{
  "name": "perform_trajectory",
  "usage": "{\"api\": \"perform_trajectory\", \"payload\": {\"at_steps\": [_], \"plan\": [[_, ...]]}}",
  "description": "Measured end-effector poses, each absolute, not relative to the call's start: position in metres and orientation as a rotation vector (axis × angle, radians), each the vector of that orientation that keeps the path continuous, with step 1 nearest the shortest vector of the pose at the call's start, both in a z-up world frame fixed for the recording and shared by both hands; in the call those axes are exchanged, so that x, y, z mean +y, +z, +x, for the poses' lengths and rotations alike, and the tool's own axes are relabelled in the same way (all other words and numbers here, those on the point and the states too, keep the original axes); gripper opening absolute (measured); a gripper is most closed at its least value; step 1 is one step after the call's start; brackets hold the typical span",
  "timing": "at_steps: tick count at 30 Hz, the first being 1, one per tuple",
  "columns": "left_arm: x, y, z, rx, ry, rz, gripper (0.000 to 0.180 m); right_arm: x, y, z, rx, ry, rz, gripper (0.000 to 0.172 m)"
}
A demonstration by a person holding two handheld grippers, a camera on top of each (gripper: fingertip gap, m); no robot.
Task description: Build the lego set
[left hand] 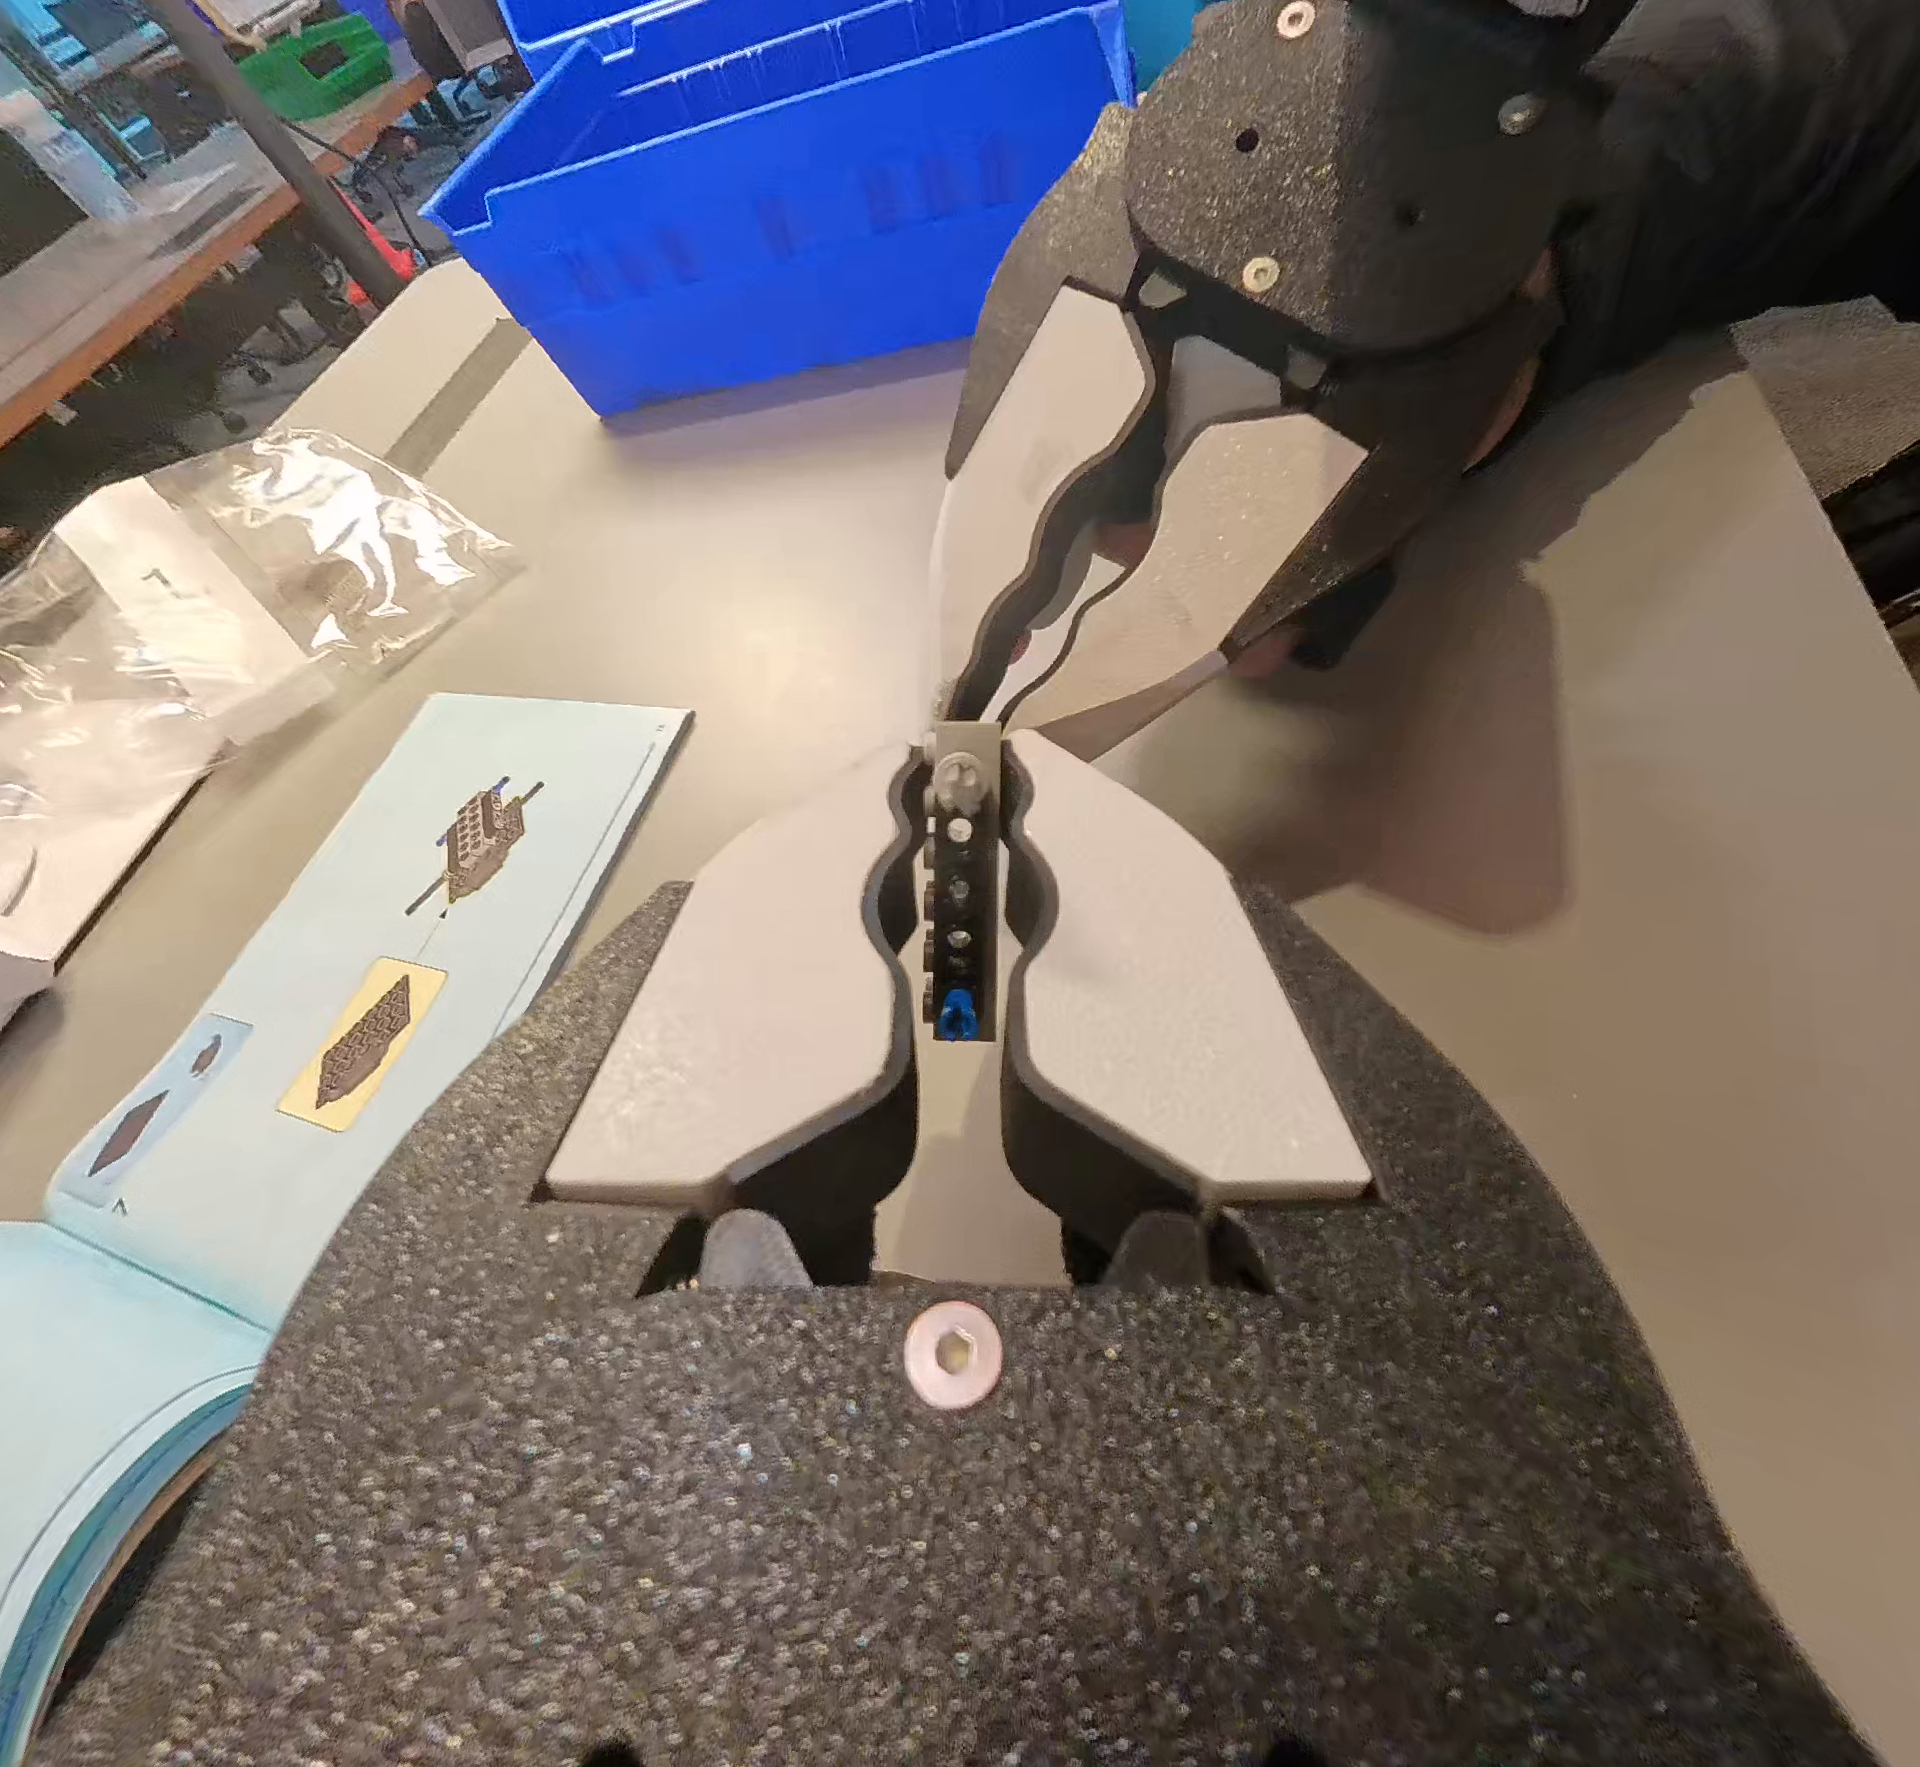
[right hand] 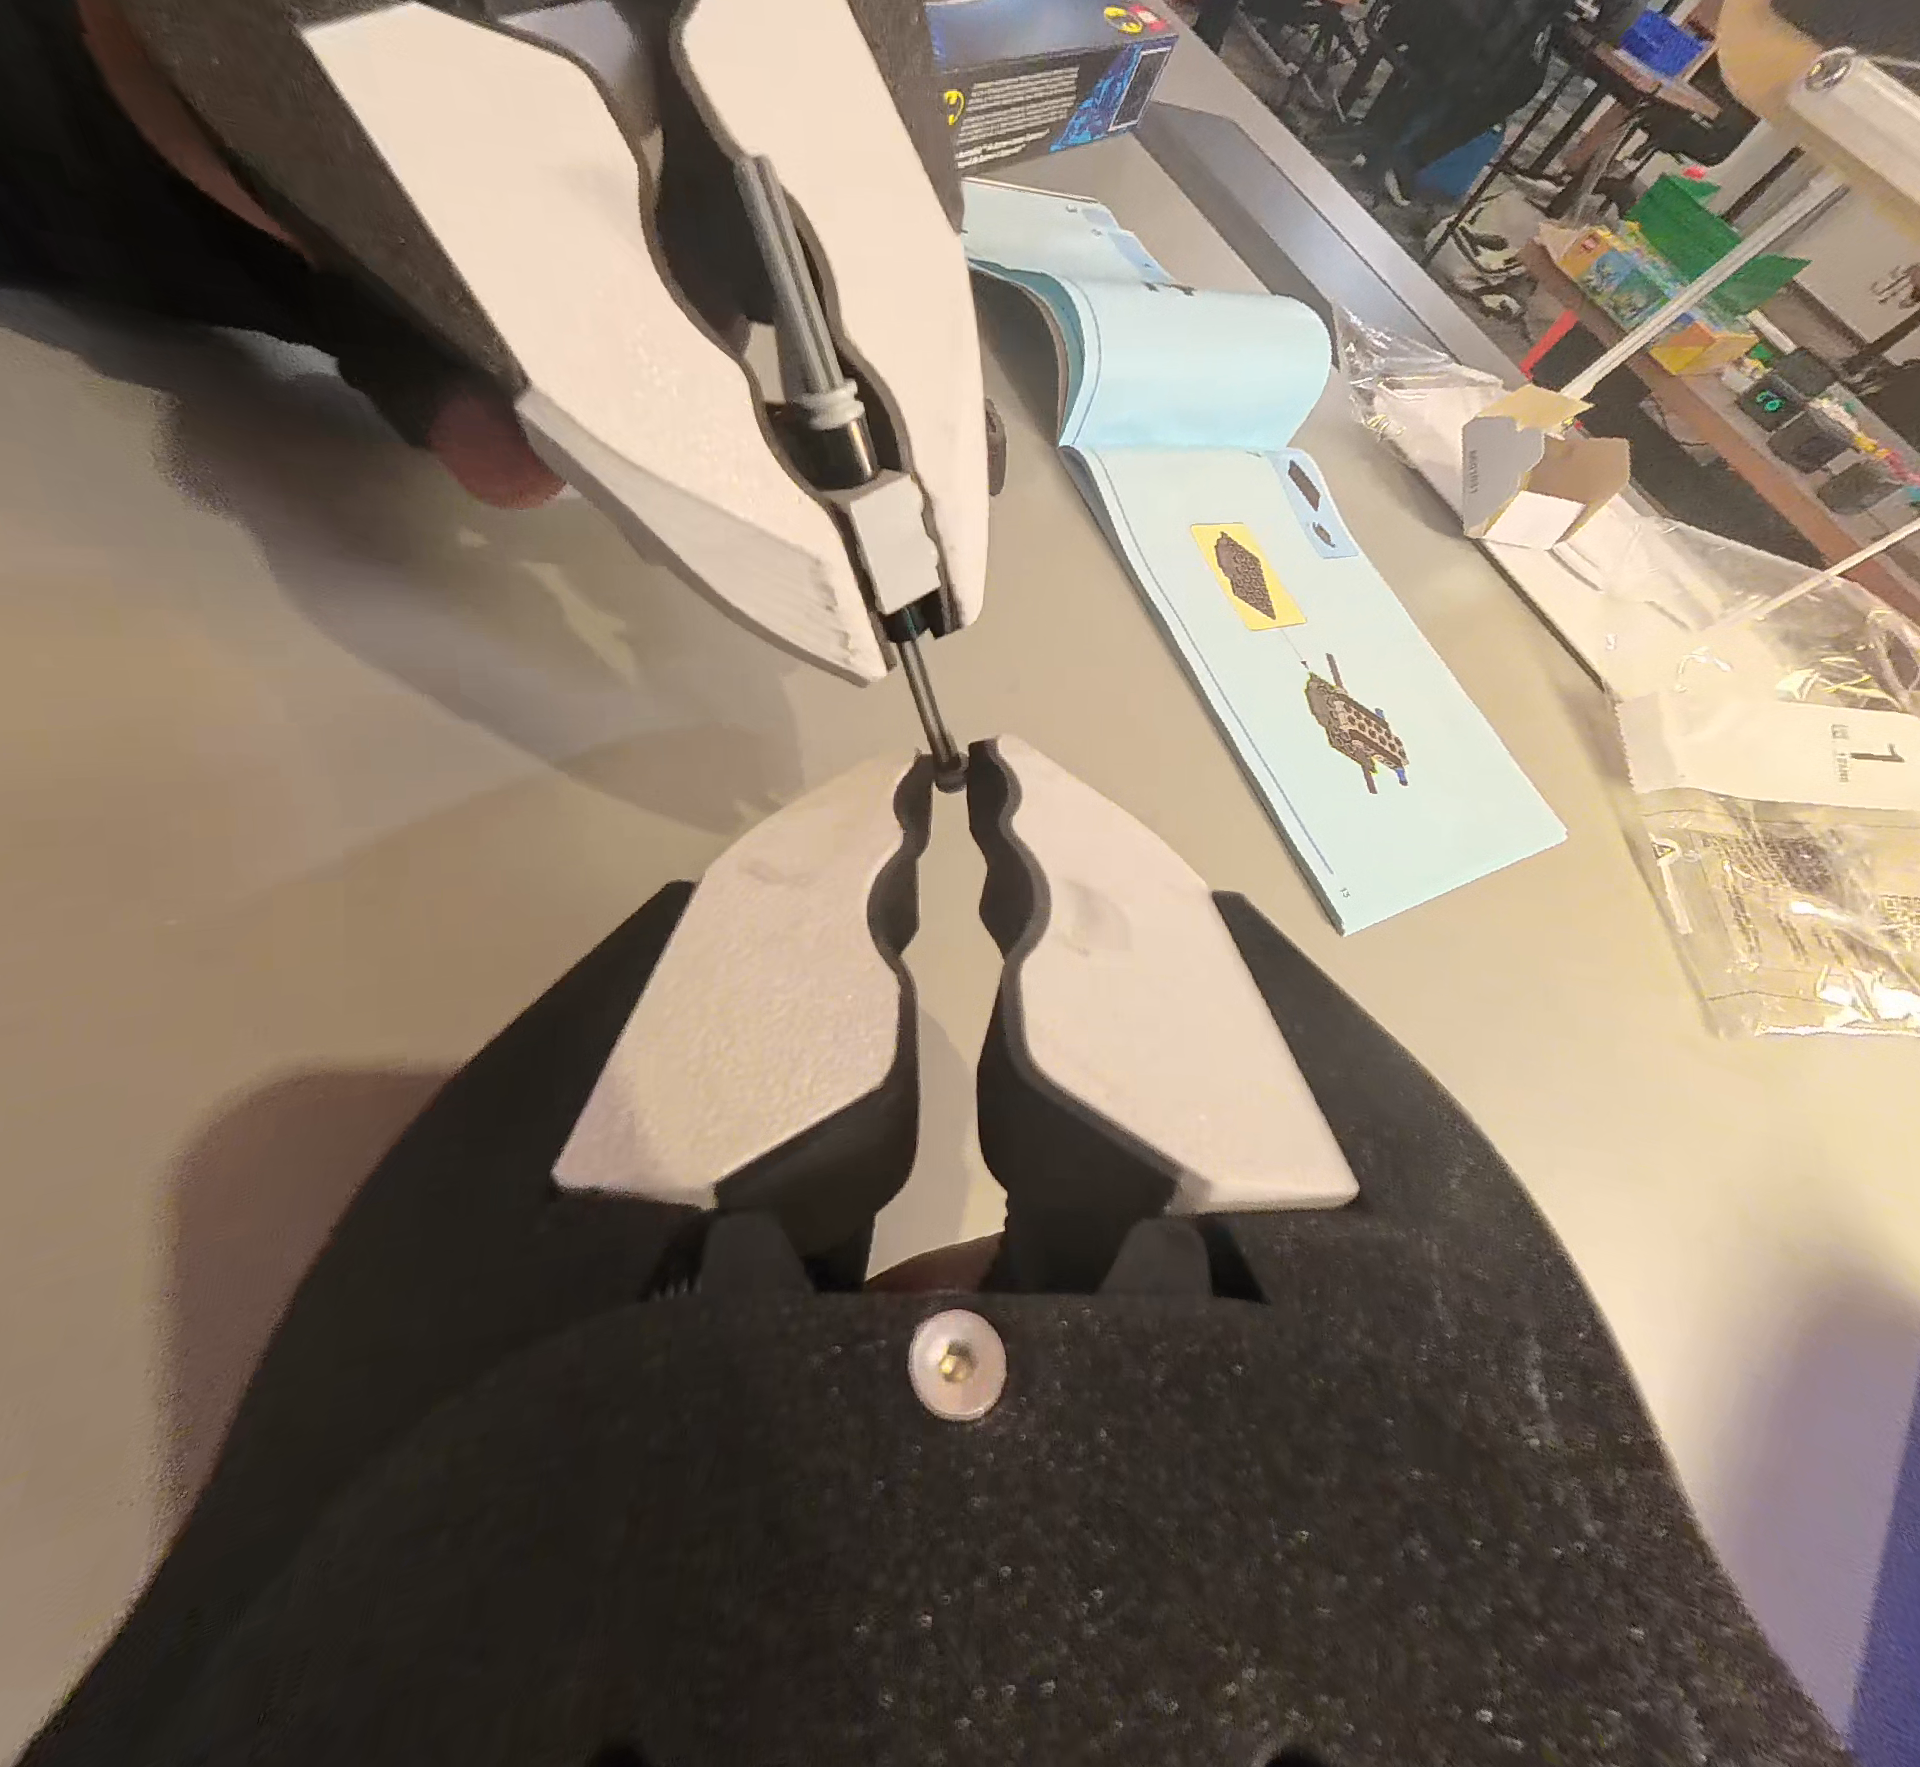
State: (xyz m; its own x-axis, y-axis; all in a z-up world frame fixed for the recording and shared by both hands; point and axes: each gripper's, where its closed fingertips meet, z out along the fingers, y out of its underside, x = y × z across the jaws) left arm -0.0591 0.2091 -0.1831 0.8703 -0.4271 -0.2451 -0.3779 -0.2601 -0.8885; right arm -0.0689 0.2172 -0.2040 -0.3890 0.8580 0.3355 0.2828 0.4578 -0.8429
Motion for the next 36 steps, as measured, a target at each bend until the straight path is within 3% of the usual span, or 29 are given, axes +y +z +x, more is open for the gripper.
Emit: {"api": "perform_trajectory", "payload": {"at_steps": [17,24,30,36], "plan": [[0.208,-0.196,-0.056,0.578,-0.178,-1.922,0.012,0.21,-0.212,-0.065,-1.986,0.901,-0.901,0.005],[0.209,-0.191,-0.06,0.508,-0.258,-1.899,0.012,0.214,-0.211,-0.064,-1.996,0.913,-0.843,0.019],[0.207,-0.165,-0.063,0.365,-0.443,-1.775,0.012,0.219,-0.192,-0.062,-1.907,1.061,-0.827,0.024],[0.196,-0.121,-0.065,0.199,-0.784,-1.486,0.012,0.216,-0.135,-0.051,-1.619,1.216,-0.642,0.025]]}}
